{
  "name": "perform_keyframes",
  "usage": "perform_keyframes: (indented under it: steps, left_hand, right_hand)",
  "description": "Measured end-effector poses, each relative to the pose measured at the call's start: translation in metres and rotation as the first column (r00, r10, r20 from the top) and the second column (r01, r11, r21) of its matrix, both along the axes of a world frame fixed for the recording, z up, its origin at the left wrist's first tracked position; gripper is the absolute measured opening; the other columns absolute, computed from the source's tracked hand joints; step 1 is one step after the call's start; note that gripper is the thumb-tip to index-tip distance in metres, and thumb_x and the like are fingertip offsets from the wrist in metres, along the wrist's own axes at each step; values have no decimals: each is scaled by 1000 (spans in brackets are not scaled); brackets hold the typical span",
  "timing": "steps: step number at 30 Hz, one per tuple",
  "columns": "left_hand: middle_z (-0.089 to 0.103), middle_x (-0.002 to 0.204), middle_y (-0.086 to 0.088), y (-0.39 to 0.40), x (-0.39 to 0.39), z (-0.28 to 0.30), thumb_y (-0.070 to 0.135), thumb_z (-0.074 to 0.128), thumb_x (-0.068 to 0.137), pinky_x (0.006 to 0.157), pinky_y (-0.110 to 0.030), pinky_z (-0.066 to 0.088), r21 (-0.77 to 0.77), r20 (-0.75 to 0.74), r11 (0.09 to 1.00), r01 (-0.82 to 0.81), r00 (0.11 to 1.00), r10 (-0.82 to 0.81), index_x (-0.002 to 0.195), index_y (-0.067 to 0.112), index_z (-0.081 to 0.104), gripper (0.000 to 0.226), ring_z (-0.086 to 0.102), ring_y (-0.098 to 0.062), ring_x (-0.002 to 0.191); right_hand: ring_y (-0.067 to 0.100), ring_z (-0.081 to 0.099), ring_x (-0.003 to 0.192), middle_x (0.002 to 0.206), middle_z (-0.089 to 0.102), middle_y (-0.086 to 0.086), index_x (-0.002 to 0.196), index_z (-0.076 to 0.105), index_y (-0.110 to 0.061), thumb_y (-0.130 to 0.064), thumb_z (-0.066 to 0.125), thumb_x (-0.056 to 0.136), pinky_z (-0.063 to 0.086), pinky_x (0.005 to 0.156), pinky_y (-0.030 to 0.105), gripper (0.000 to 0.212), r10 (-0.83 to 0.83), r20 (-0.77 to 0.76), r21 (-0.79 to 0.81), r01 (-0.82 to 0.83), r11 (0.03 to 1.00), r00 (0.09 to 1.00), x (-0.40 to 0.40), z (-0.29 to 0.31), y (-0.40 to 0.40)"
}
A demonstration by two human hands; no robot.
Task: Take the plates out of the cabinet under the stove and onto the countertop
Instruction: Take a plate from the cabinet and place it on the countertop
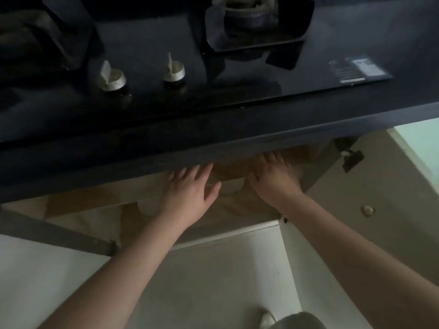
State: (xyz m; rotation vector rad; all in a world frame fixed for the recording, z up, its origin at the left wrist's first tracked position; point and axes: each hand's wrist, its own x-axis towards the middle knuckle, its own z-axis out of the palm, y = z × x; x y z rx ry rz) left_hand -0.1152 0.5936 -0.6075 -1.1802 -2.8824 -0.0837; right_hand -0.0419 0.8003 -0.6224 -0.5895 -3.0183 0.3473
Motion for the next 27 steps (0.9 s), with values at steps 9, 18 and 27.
perform_keyframes:
  steps: [9, 18, 27]
  left_hand:
    - [37, 153, -12, 35, -79, -62, 61, 28, 93, 113, -54, 30, 189, -54, 967, -173, 981, 186, 149, 25, 25, 67, 35, -35, 138]
    - [41, 150, -12, 72, -140, -103, 68, 30, 88, 99, -49, 42, 354, 99, 891, -284, 959, 266, 149, 34, 22, 70, 43, -38, 132]
    - [71, 82, -6, 94, -162, -93, 41, 43, 100, 59, -29, 44, 477, 571, 658, -582, 775, 272, 132, 14, 52, 43, 64, -16, 70]
  right_hand:
    - [33, 50, 121, 139, 51, 13, 147, 36, -18, -39, 36, 98, 42, 98, 44, 53, 29, -213, 141, 1, 990, 977, -56, -55, 33]
    - [38, 47, 122, 134, 51, 18, 139, 42, -12, -42, 35, 100, 40, 98, 46, 50, -67, -282, 79, 93, 993, 957, -92, -80, 77]
    - [31, 58, 103, 120, 61, 19, 119, 58, -5, -32, 34, 103, 38, 76, 34, 39, -243, -140, -153, 222, 963, 960, -127, -79, 88]
